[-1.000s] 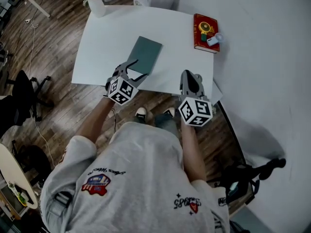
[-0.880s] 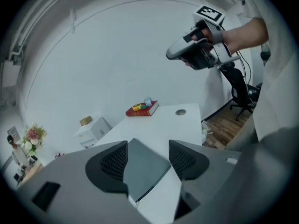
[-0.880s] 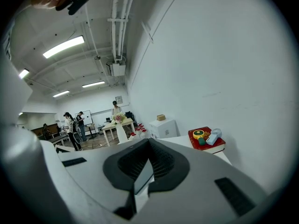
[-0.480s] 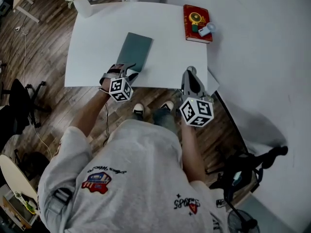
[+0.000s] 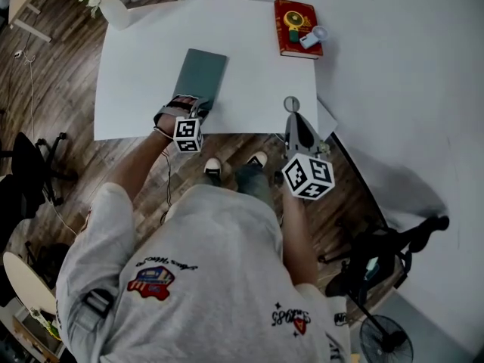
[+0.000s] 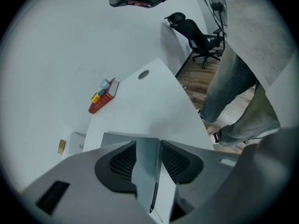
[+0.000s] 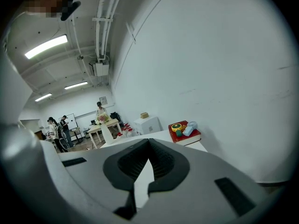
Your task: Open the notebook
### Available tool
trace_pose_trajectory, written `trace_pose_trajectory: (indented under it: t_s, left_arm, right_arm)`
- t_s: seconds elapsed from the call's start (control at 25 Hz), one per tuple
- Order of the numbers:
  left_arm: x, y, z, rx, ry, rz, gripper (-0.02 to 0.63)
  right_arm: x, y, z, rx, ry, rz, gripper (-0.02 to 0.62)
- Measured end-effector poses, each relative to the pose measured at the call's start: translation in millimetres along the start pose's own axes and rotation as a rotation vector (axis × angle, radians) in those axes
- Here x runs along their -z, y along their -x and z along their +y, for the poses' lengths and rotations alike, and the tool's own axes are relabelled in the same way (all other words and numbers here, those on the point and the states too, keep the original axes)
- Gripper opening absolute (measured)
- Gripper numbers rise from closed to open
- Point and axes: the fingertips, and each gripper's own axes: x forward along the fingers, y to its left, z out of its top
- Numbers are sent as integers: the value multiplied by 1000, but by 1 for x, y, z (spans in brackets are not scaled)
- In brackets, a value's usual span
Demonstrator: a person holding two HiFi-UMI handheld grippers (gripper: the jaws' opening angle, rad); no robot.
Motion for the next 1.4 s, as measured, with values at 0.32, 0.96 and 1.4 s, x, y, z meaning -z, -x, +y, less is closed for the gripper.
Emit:
trace_pose_trajectory:
  t_s: [0.32,0.96,1.4]
  left_arm:
    - [0,-14,-3,20,-60,49,133]
    - [-1,-12,-5,57,28,58,25]
    - [2,34,39,-139,296,-126,14]
  right_arm:
    - [3,9,-18,32,-23,3,-8]
    - [14,14,-23,35,-48,17,-8]
    - [15,4,-10,9,-41,27,-8]
